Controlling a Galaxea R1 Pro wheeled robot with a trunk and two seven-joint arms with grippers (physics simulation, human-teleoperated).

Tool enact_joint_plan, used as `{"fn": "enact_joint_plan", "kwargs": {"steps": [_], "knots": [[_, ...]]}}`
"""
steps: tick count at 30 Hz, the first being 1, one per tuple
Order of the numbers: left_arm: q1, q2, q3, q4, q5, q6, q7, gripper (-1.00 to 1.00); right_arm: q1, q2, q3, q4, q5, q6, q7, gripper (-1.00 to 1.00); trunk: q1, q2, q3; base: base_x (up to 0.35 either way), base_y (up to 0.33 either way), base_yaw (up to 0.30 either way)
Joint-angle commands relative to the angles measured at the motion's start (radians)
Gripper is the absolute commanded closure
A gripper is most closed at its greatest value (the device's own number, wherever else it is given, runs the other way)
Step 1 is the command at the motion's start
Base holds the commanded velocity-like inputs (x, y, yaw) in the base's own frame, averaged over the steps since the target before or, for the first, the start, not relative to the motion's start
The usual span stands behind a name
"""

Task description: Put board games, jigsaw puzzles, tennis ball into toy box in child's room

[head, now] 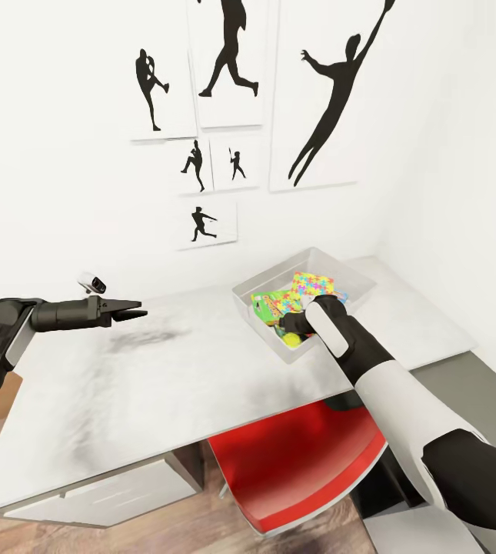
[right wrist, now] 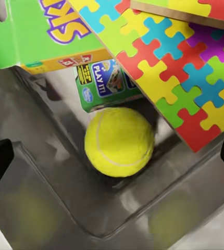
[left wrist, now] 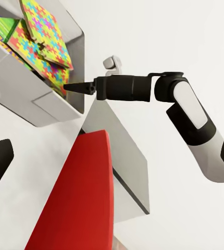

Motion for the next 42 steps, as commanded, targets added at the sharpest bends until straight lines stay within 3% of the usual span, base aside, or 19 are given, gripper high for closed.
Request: {"fn": "enact_joint_plan", "kwargs": {"steps": [1,17,33,42], "knots": [[-0.001,0.001,-0.004,0.0,0.002,0.011,-0.004,-1.0,-0.001,0.0,0.003,-0.001,-0.01,0.001,-0.01,-1.0,0.001,-0.002,-0.002,0.0,0.0,0.0],[-0.001,0.002,-0.005,0.0,0.003,0.009,-0.004,-1.0,-0.001,-0.002,0.001,-0.006,-0.011,-0.001,-0.01,-1.0,0.001,-0.002,-0.001,0.0,0.0,0.0],[-0.001,0.004,-0.005,0.0,0.003,0.003,-0.006,-1.0,-0.003,-0.004,-0.012,-0.02,-0.018,0.004,-0.01,-1.0,0.001,-0.002,0.023,-0.045,0.0,0.0],[-0.001,0.01,-0.005,0.0,0.002,0.002,-0.007,-1.0,-0.001,-0.008,-0.015,-0.131,-0.025,0.012,0.012,-1.0,0.001,-0.002,0.038,-0.076,0.0,0.0]]}}
